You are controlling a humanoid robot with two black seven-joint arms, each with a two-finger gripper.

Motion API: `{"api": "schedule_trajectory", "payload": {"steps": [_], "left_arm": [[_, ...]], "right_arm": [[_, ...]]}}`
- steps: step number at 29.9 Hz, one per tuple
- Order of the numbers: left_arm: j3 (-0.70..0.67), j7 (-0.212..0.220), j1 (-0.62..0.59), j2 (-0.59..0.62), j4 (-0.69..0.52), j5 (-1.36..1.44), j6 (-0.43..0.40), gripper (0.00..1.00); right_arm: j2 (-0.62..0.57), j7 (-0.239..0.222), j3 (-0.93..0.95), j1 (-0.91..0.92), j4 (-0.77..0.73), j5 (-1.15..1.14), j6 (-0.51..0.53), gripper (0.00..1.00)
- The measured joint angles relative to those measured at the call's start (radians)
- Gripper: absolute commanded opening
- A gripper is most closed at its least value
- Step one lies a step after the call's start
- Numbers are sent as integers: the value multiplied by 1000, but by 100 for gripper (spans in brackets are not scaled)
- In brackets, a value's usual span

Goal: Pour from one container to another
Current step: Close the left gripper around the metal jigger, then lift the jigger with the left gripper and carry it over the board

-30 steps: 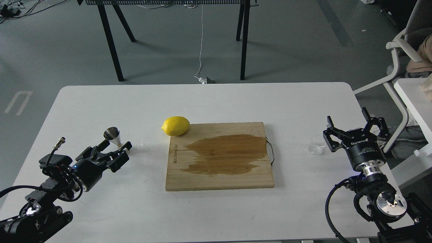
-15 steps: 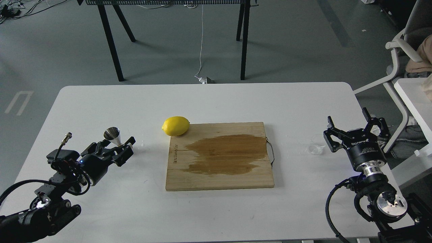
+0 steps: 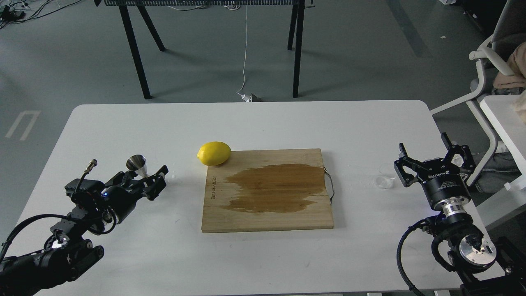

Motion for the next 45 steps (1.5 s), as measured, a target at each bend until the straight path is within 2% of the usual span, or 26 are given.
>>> {"api": "schedule_trajectory", "payload": {"steps": [4, 14, 20, 24, 37, 45], "left_arm": [[3, 0, 0, -3, 20, 0, 0, 49], [3, 0, -1, -14, 46, 0, 0, 36], [4, 0, -9, -14, 51, 1, 0, 17], [4, 0, -15, -14, 61, 1, 0, 9], [1, 0, -27, -10, 56, -2, 0, 7], [0, 0, -151, 10, 43, -2, 0, 7]], "right_arm": [[0, 0, -1, 0, 0, 0, 0, 99], [0, 0, -2, 0, 0, 0, 0, 99], [0, 0, -2, 0, -1, 0, 0, 99], [1, 0, -2, 0, -1, 0, 0, 99], [1, 0, -2, -3, -10, 0, 0, 99], [3, 0, 0, -3, -10, 0, 0, 99]]}}
